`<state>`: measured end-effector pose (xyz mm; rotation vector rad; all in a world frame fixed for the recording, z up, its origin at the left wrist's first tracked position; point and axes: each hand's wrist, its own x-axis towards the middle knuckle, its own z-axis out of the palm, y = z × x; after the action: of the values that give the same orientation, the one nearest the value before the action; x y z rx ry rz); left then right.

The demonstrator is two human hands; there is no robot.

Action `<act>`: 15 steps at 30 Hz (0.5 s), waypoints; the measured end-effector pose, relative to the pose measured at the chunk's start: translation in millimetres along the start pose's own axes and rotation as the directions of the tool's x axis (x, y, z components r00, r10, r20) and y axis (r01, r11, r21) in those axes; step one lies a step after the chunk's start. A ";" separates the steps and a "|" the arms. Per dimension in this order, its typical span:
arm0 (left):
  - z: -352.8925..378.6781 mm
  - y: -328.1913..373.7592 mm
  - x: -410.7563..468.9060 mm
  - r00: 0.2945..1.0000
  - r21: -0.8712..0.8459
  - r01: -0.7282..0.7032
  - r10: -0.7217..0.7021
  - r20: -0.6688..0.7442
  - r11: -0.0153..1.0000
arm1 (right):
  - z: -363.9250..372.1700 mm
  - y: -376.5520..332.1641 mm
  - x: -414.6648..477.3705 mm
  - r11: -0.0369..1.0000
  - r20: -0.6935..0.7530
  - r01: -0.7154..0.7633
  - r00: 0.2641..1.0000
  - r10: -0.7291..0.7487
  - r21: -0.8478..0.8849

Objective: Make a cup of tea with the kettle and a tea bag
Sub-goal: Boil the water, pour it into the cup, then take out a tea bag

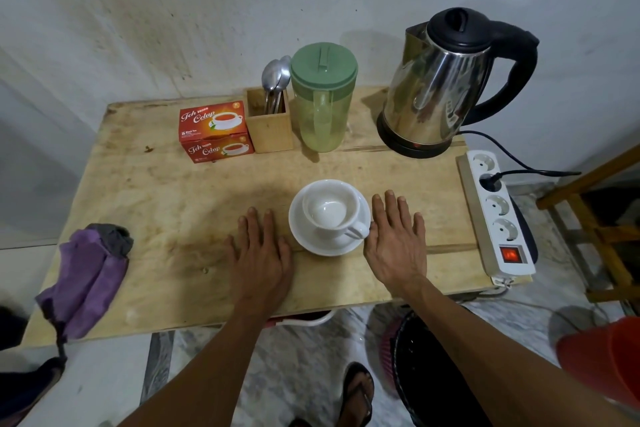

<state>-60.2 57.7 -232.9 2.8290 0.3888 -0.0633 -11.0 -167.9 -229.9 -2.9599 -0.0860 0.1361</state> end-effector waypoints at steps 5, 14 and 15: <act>-1.0 0.8 -0.6 1.000 0.017 -0.001 0.001 -0.008 1.000 | -0.7 -1.0 0.3 1.000 -0.005 -0.005 1.000 0.005 -0.007; -0.3 0.3 -0.8 1.000 0.018 -0.003 0.003 -0.003 1.000 | -1.7 -2.1 -0.1 1.000 -0.009 -0.005 1.000 0.005 -0.010; -0.8 0.7 -0.8 1.000 0.017 -0.002 0.002 -0.001 1.000 | -1.5 -2.1 0.3 1.000 -0.009 -0.005 1.000 0.005 -0.009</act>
<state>-60.8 57.1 -231.9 2.8466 0.3881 -0.0654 -10.7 -166.1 -228.1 -2.9694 -0.0784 0.1234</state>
